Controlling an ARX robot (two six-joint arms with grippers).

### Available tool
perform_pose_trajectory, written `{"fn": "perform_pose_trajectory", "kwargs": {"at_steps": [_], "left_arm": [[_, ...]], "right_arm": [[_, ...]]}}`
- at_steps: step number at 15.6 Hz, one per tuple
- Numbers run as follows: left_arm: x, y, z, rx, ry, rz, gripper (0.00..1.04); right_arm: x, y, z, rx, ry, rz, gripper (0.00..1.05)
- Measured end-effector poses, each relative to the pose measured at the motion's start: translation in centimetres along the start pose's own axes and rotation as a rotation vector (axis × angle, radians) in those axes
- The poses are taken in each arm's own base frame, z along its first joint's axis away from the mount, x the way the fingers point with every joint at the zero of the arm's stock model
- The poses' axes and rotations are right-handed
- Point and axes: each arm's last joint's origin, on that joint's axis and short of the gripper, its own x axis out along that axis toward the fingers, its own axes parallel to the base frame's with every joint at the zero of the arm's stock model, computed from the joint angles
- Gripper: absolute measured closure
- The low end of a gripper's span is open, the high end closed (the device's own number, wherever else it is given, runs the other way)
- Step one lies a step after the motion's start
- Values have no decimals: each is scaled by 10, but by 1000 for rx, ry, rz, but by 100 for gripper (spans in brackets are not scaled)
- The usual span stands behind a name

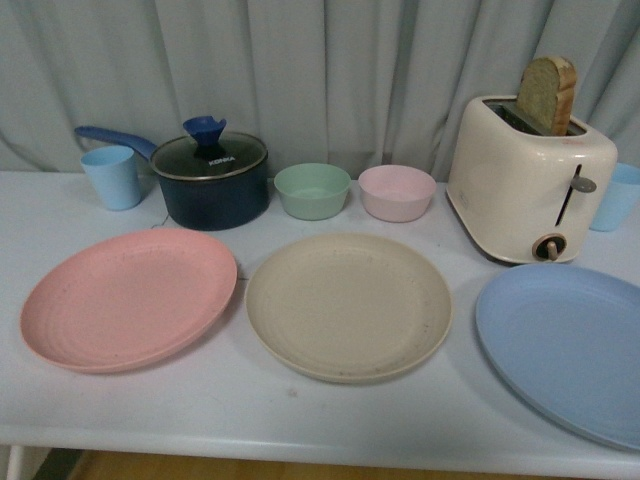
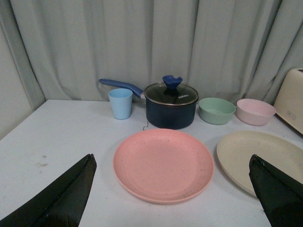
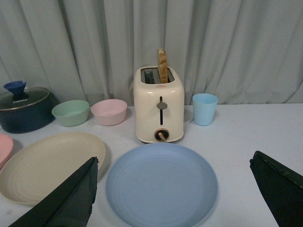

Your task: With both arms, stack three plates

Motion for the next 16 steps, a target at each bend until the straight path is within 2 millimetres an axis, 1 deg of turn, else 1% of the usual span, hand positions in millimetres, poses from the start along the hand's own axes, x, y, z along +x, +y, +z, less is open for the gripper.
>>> {"fn": "perform_pose_trajectory", "kwargs": {"at_steps": [16], "left_arm": [[0,0,0,0,0,0,7]], "right_arm": [[0,0,0,0,0,0,6]]}}
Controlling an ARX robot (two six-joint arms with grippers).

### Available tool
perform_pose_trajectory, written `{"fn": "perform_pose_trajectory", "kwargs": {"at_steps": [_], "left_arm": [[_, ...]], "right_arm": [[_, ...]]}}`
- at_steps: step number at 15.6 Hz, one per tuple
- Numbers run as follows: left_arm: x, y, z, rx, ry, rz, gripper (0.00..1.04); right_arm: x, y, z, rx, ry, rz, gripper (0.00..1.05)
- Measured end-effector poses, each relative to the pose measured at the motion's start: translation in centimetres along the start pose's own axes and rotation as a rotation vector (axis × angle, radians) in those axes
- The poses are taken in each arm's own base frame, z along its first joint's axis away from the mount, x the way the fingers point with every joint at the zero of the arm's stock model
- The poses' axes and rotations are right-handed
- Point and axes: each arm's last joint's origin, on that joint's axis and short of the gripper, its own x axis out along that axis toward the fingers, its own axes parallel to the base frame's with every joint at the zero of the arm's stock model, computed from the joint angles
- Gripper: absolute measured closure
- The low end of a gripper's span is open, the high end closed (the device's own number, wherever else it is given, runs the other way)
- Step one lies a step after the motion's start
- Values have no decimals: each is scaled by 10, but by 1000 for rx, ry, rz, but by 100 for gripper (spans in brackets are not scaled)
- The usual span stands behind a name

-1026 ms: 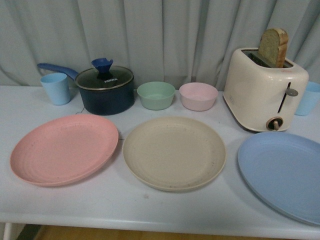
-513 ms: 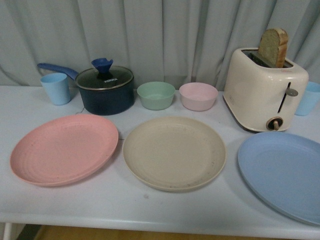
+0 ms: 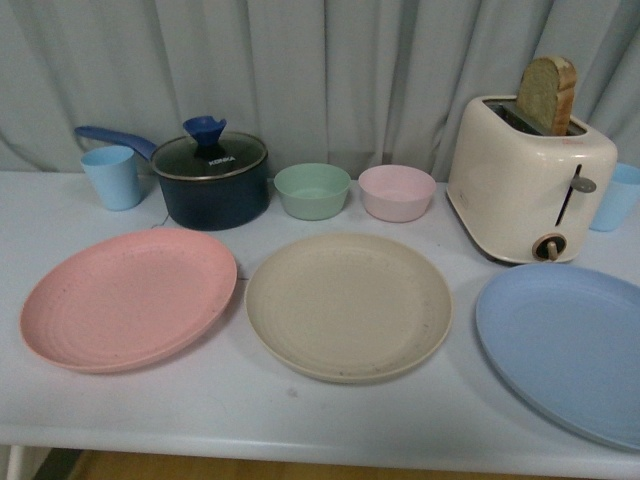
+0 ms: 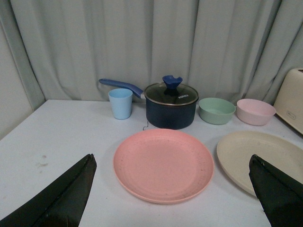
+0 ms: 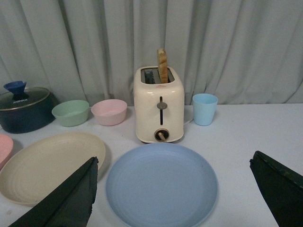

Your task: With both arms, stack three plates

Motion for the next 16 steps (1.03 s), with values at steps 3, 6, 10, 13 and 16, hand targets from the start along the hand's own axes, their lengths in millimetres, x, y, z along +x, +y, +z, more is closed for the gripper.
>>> {"fn": "perform_pose_trajectory", "kwargs": {"at_steps": [3,6,10,13,16], "left_arm": [[0,0,0,0,0,0,7],[0,0,0,0,0,0,7],[0,0,0,0,0,0,7],[0,0,0,0,0,0,7],[0,0,0,0,0,0,7]], "right_arm": [[0,0,0,0,0,0,6],[0,0,0,0,0,0,6],[0,0,0,0,0,0,6],[0,0,0,0,0,0,6],[0,0,0,0,0,0,6]]}}
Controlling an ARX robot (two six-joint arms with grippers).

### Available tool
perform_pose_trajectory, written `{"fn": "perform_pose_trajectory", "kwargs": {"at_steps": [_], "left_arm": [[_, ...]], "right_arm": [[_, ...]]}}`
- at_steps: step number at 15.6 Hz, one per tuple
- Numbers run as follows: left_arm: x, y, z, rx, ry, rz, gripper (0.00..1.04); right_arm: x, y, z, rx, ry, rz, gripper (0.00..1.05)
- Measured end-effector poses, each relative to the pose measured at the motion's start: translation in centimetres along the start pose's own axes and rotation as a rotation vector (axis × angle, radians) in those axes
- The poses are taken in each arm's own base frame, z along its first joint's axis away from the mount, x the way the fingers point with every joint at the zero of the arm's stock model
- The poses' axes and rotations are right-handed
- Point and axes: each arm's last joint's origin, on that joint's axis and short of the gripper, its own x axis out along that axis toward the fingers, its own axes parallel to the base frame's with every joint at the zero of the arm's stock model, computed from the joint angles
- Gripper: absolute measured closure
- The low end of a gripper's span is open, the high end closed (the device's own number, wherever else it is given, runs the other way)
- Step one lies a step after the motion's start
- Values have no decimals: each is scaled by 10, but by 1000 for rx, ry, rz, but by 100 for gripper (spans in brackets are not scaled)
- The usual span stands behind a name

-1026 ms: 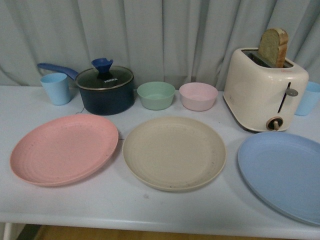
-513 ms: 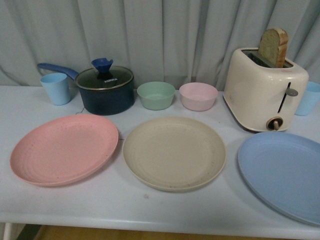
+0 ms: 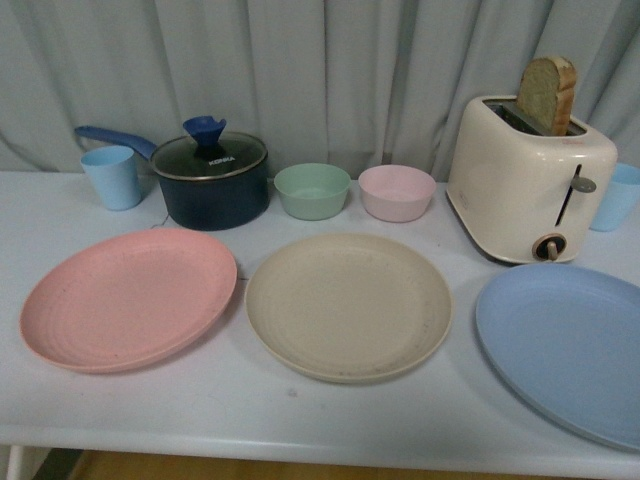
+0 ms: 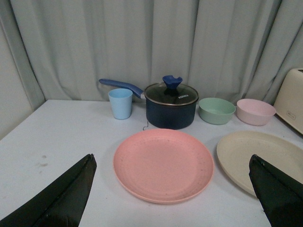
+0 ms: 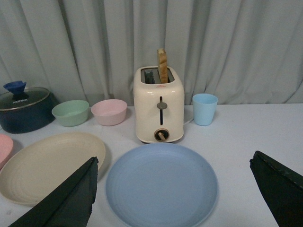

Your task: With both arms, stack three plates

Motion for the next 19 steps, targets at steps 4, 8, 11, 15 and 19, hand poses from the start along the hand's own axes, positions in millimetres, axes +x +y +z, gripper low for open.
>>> {"fn": "perform_pose_trajectory", "kwargs": {"at_steps": [4,8,11,15,19], "left_arm": [[0,0,0,0,0,0,7],[0,0,-1,-38,227,134,7],[2,23,23,-98,304,402,7],[48,55,37,-106,227,291,7],[151,87,41,-34,206,164,7]], "right_arm": [[0,0,0,0,0,0,6],[0,0,0,0,0,-1,6],[0,0,0,-2,3,0,6],[0,0,0,-2,1,0,6],[0,0,0,-2,0,0,6]]}}
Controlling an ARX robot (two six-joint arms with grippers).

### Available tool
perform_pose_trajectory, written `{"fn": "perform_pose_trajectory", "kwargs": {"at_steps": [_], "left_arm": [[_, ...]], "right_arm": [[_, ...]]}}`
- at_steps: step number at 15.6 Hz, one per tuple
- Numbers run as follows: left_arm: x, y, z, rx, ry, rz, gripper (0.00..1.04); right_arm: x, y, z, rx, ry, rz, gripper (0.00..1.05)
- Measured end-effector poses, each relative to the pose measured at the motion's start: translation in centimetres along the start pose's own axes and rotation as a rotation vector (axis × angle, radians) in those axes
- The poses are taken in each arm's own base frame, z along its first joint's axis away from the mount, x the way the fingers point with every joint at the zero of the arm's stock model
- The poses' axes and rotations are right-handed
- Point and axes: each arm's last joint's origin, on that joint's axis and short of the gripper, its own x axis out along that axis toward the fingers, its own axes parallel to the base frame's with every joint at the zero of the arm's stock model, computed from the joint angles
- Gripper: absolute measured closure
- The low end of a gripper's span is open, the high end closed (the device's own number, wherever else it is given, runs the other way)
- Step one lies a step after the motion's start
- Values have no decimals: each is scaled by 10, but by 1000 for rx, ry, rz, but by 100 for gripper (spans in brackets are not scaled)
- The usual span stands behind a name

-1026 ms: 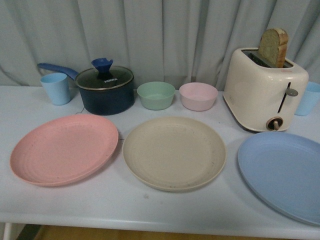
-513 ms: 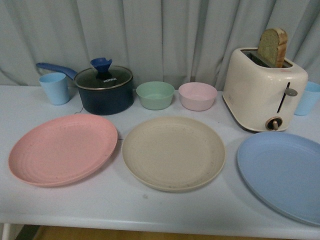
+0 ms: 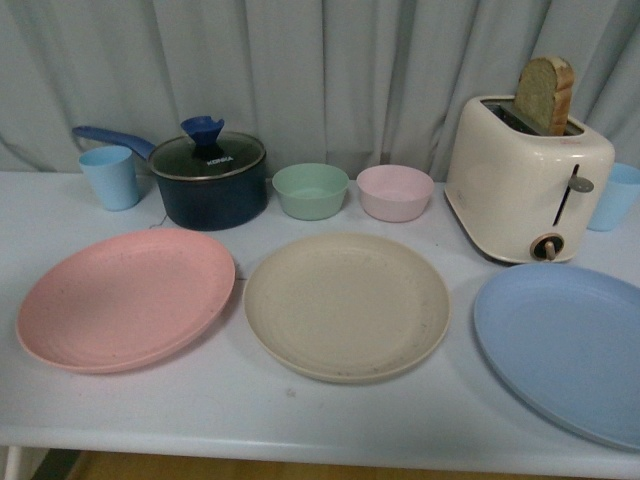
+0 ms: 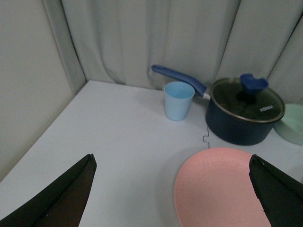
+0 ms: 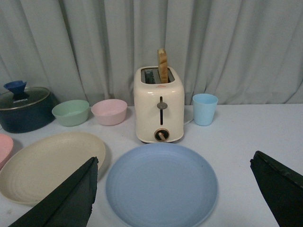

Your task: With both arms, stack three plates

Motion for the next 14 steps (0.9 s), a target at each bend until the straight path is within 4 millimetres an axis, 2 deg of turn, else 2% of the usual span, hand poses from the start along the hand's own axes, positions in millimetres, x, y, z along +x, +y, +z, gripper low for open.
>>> {"fn": "perform_pose_trajectory", "kwargs": {"at_steps": [1,3,5,10,14], "left_arm": [[21,2,-10,-1,53,-33,7],[67,6,-43,6,219,-81,7],[93,0,-60,21,317,-177,7],[134,-11,-68,26,386,-304,7],[165,2,-94,44,461,-256,7]], "right_arm": [[0,0,0,0,0,0,6],[0,0,0,0,0,0,6],[0,0,0,0,0,0,6],[0,0,0,0,0,0,6],[0,0,0,0,0,0,6]]}}
